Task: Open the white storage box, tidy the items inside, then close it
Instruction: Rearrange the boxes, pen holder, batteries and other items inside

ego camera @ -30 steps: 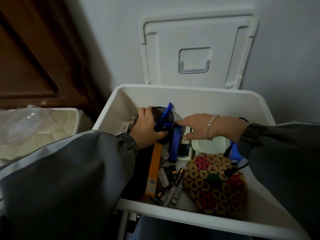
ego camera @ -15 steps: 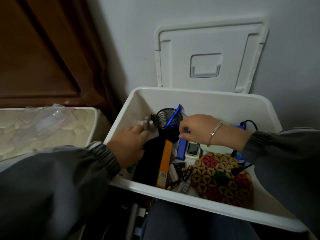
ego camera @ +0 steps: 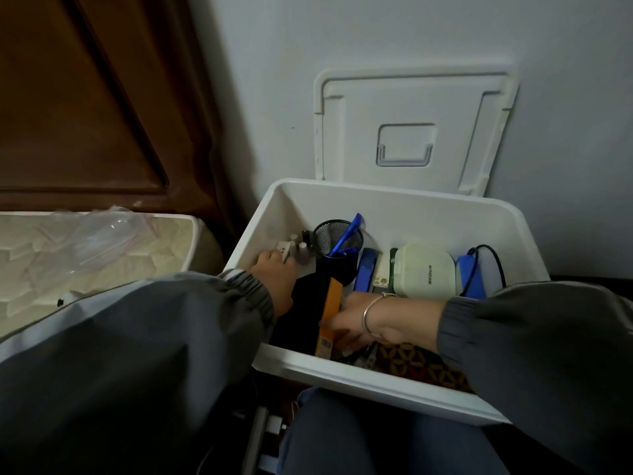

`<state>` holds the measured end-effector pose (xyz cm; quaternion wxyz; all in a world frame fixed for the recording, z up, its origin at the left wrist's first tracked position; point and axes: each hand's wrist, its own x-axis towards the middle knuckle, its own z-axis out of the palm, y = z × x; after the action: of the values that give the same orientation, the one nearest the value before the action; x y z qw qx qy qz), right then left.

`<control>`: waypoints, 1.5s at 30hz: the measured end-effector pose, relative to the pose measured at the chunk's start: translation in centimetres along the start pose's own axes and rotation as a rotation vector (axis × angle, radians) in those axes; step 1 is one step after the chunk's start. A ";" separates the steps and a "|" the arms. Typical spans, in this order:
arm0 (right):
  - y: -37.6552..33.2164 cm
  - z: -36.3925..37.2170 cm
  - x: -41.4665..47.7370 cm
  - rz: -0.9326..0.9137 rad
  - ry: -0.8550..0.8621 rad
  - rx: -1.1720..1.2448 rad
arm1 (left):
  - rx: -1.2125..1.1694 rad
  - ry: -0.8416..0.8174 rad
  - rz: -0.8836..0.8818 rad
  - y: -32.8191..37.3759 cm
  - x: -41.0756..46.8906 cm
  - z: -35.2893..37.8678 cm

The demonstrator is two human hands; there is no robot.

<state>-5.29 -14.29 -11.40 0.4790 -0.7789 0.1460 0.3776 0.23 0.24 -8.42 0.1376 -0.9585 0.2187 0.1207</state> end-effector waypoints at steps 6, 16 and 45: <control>-0.2 0.7 0.9 -0.010 0.018 0.178 | 0.025 -0.061 0.061 -0.8 0.0 -1.1; -1.6 2.0 0.7 -0.172 -0.017 -0.046 | -0.018 0.534 0.185 -4.9 -1.2 -1.6; -3.3 4.2 2.4 -0.410 0.654 -0.726 | -0.948 0.274 -0.371 -3.8 -4.7 0.3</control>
<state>-3.65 -8.76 -12.13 0.1719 -0.9843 -0.0079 0.0398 -2.17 5.46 -6.56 -0.3217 -0.9451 -0.0172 0.0537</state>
